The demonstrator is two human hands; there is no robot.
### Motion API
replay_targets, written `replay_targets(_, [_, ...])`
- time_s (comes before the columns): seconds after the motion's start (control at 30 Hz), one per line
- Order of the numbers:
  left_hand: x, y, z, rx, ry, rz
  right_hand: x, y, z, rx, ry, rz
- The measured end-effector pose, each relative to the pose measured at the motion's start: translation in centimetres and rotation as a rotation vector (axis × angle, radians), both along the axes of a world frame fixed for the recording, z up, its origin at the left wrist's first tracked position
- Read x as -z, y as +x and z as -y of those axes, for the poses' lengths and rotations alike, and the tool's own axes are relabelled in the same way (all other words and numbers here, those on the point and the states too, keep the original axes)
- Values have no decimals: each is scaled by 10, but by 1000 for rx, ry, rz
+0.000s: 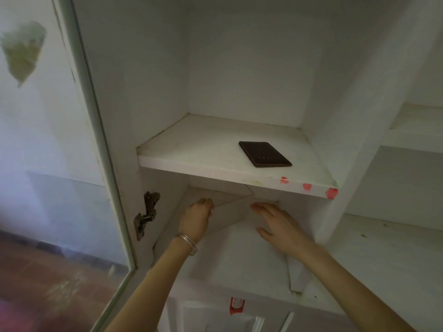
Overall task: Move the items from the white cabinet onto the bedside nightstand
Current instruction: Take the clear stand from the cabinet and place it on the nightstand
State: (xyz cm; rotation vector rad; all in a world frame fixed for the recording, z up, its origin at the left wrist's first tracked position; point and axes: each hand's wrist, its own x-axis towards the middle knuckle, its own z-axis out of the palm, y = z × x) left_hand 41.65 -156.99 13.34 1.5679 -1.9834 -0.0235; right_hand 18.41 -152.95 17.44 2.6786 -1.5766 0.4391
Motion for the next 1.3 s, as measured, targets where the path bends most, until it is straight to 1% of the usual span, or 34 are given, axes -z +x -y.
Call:
replay_targets(0.13, [-5,2,-48,-37,-141,-60,3,-2,-9,-80,-66,40])
replay_targets(0.23, [-16,6,-96,-34,-160,-101,11,-2,-22,-177,-180,59])
replay_targets(0.37, [-18,16,-152,-35,-129,-162,14,-4,-49,-300,-169,117])
replay_targets(0.47, [-18,22,-191,-104,-121,-218,13,-4,-72,-401,-12,137])
replay_targets(0.53, [-19,24,-220,-162,-136,-204,11,-4,-86,-506,88,95])
replay_targets(0.6, [-18,26,-252,-222,-143,-216,11,-2,-99,-629,105,59])
replay_targets(0.73, [-9,26,-325,-349,-143,-310,16,11,-124,-858,39,37])
replay_targets(0.8, [-1,22,-365,-427,-117,-330,20,22,-143,-949,39,30])
replay_targets(0.9, [12,17,-425,-554,-86,-351,26,38,-176,-1052,109,17])
replay_targets(1.03, [19,11,-501,-654,-31,-411,40,61,-221,-1172,271,54])
replay_targets(1.17, [22,5,-572,-765,-12,-480,45,92,-262,-1269,455,137])
replay_targets(1.3, [27,6,-642,-926,-9,-548,44,126,-302,-1321,555,115])
